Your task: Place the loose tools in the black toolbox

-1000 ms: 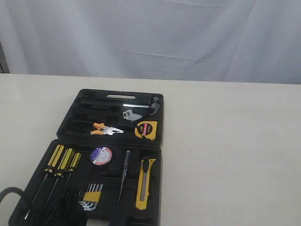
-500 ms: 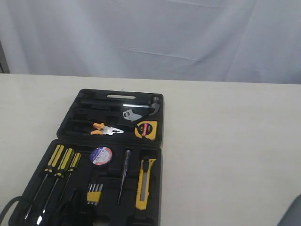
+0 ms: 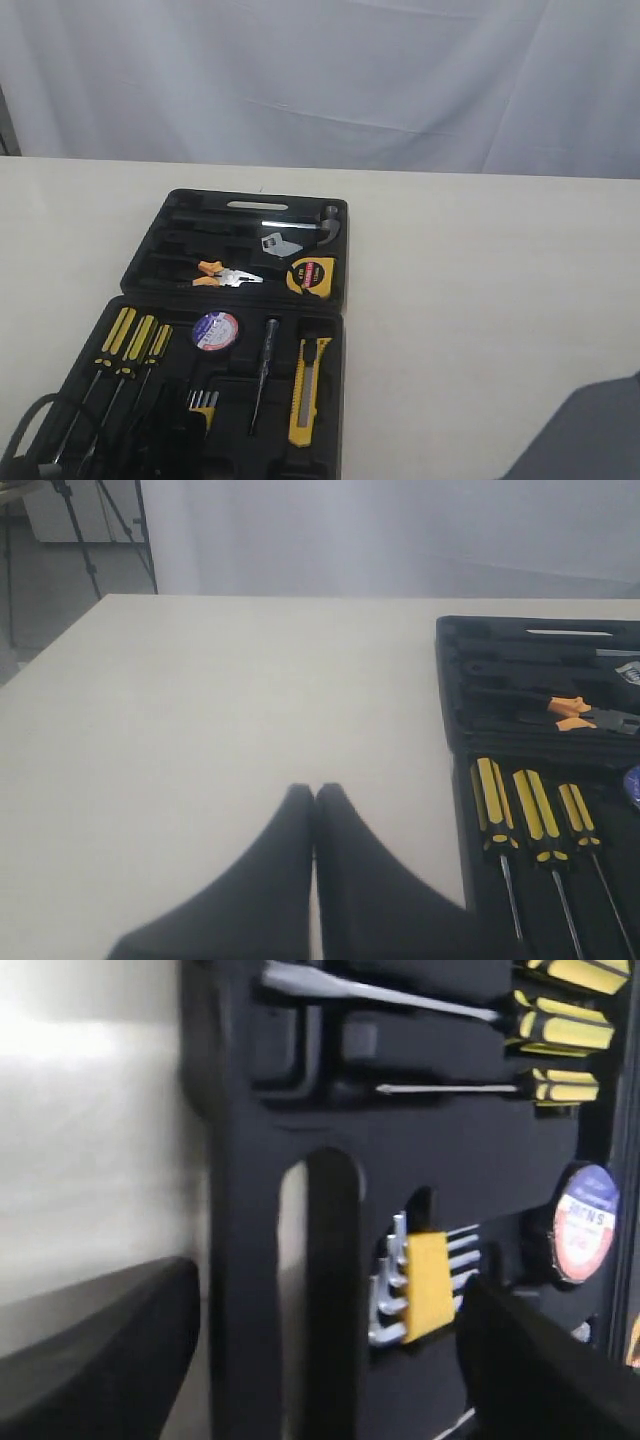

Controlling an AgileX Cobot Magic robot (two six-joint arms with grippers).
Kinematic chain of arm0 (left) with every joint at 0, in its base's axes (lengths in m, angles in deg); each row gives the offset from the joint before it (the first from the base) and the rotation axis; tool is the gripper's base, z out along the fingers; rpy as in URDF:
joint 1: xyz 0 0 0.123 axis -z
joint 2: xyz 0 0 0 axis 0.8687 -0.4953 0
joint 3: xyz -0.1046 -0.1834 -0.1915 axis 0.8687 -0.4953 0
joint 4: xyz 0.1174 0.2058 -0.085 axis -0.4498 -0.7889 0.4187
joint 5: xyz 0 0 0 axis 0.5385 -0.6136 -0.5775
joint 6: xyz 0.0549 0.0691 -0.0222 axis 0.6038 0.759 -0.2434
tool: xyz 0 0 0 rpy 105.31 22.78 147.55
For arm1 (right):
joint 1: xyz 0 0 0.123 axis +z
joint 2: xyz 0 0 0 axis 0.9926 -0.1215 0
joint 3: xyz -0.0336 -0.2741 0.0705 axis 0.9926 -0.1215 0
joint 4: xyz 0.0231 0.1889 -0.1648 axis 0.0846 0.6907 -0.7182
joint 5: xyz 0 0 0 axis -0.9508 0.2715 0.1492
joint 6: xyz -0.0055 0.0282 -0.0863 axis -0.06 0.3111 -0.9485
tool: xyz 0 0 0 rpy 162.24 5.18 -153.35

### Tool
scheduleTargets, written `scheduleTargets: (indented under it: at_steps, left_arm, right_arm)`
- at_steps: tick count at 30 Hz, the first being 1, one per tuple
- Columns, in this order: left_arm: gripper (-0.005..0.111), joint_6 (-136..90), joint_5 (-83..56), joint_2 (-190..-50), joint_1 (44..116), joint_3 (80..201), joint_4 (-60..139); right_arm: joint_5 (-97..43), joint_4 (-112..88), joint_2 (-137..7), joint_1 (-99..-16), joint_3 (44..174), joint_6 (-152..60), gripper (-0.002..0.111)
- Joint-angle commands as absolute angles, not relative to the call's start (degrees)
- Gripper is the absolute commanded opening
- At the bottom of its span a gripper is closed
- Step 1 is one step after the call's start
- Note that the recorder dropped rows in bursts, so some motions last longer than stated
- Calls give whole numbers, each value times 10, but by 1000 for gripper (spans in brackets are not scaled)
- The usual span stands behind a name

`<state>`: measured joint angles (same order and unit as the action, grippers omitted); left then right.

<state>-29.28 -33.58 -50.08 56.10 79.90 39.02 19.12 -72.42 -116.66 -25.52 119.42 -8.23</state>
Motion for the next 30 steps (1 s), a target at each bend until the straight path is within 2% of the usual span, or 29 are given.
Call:
scheduleTargets:
  at_steps: [1,6,10,19,30]
  left_arm:
    - [0,-295,-331,-500,564,798,395]
    - [0,-295,-331,-500,564,798,395]
    - [0,-295,-331,-500,564,798,395]
    - [0,-295,-331,-500,564,798,395]
    - [0,-295,-331,-500,564,798,395]
  right_arm:
    - [171,-719,-1177,-270,1190,-68,61]
    - [163,-720,-1177,-276,1190,-68,33]
    - [163,-720,-1177,-276,1190,-68,1]
    - [175,-718,-1171,-275,1190,-75,0]
    - [185,-621,-1094,-262,1190,-196,0]
